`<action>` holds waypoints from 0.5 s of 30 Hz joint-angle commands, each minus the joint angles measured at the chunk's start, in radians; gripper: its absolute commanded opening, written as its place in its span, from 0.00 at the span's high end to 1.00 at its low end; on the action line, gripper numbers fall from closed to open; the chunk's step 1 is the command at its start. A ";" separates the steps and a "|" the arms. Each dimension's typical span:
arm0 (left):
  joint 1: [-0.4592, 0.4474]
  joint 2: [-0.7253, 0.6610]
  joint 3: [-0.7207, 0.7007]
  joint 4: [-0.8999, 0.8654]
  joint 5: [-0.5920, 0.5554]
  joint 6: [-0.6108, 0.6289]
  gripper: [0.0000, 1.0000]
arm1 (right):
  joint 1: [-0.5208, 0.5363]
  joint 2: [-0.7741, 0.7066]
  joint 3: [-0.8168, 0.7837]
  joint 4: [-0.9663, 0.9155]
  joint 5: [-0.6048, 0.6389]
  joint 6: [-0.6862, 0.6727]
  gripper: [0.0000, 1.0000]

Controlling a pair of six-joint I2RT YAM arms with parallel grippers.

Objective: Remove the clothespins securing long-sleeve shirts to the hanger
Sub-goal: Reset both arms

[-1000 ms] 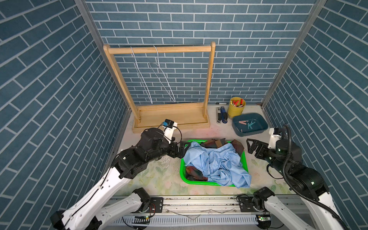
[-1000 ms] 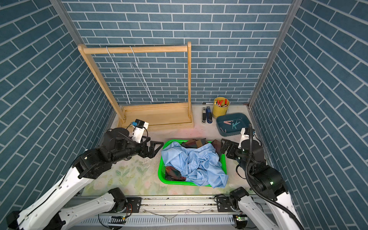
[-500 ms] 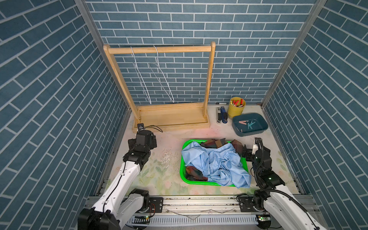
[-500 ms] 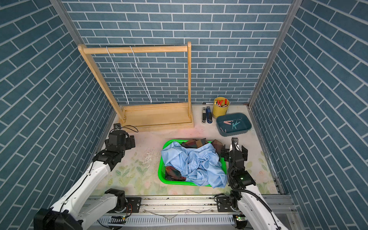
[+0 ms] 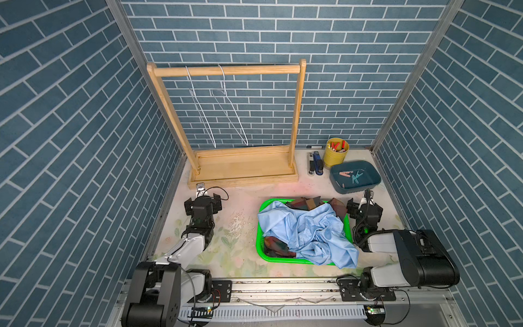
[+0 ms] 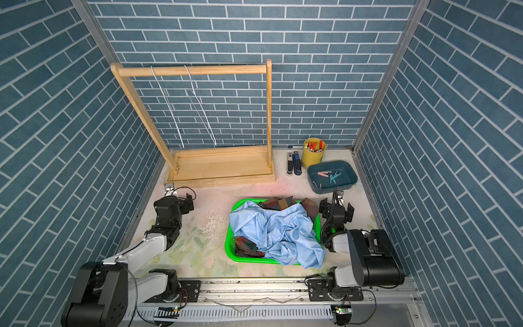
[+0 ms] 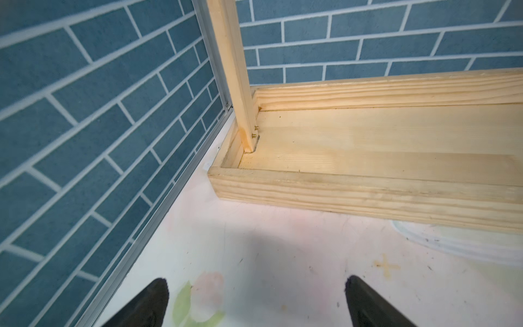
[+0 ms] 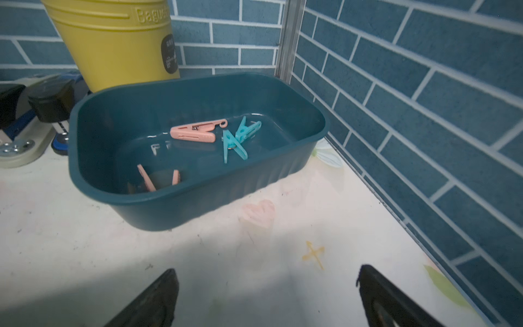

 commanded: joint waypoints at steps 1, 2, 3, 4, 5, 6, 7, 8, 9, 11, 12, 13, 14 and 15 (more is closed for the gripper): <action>-0.003 0.107 0.001 0.185 -0.002 0.019 0.00 | -0.010 0.018 0.059 0.041 -0.034 -0.029 0.01; -0.006 0.132 -0.005 0.221 -0.015 0.021 0.00 | -0.016 0.017 0.070 0.019 -0.046 -0.027 0.01; -0.010 0.170 -0.011 0.274 -0.019 0.029 0.00 | -0.024 0.013 0.072 0.001 -0.059 -0.020 0.01; -0.016 0.207 -0.017 0.320 -0.016 0.039 0.00 | -0.032 0.020 0.064 0.020 -0.072 -0.014 0.01; -0.021 0.246 -0.014 0.351 0.007 0.058 0.00 | -0.039 0.030 0.051 0.052 -0.102 -0.015 0.01; -0.037 0.288 -0.001 0.359 0.011 0.082 0.00 | -0.042 0.061 0.035 0.100 -0.123 -0.022 0.01; -0.056 0.328 0.010 0.403 -0.026 0.102 0.00 | -0.042 0.101 0.025 0.172 -0.135 -0.035 0.02; -0.051 0.307 0.028 0.324 -0.013 0.084 0.00 | -0.038 0.093 0.026 0.168 -0.136 -0.039 0.01; -0.027 0.300 0.040 0.293 0.008 0.060 0.00 | -0.043 0.068 0.040 0.095 -0.160 -0.032 0.01; -0.011 0.299 0.055 0.262 0.027 0.046 0.00 | -0.046 0.087 0.055 0.102 -0.170 -0.041 0.01; 0.000 0.305 0.050 0.284 0.041 0.040 0.00 | -0.049 0.073 0.068 0.048 -0.171 -0.031 0.01; 0.001 0.306 0.049 0.283 0.040 0.041 0.00 | -0.051 0.088 0.067 0.073 -0.167 -0.032 0.01; 0.001 0.301 0.055 0.259 0.041 0.039 0.00 | -0.051 0.080 0.079 0.044 -0.154 -0.026 0.01; 0.001 0.306 0.049 0.286 0.040 0.042 0.00 | -0.055 0.082 0.092 0.017 -0.153 -0.018 0.01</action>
